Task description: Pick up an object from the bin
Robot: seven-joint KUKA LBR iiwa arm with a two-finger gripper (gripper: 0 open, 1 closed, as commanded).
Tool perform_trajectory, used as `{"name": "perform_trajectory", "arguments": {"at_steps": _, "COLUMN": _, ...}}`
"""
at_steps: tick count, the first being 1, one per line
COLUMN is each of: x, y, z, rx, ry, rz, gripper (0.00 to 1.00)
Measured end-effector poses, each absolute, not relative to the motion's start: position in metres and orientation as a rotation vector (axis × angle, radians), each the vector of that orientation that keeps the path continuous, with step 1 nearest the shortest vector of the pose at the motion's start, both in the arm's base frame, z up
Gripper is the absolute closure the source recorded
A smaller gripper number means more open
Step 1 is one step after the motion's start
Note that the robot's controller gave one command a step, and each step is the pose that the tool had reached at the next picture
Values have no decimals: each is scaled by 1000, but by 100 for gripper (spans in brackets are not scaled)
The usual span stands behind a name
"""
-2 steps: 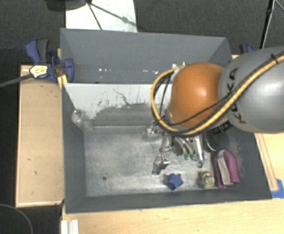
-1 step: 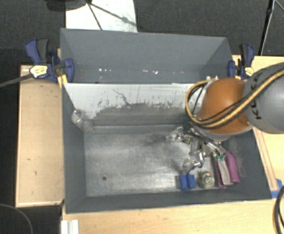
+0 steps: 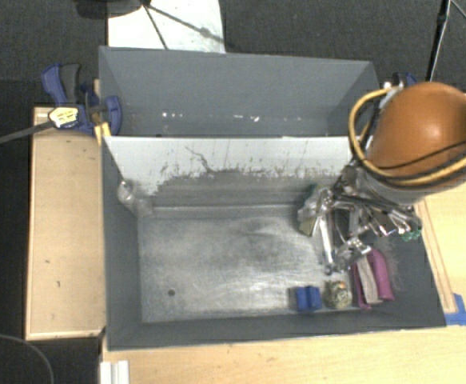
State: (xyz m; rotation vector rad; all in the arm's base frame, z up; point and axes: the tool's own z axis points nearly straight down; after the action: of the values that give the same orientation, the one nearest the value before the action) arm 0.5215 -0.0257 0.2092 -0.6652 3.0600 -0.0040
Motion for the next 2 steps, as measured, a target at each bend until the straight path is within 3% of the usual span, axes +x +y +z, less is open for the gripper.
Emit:
{"name": "perform_trajectory", "arguments": {"at_steps": 1, "x": 524, "y": -52, "z": 69, "rx": -524, "ry": 3089, "rz": 1, "gripper": 0}}
{"name": "perform_trajectory", "arguments": {"at_steps": 2, "x": 528, "y": -21, "z": 198, "rx": -596, "ry": 3073, "rz": -2, "gripper": 0}}
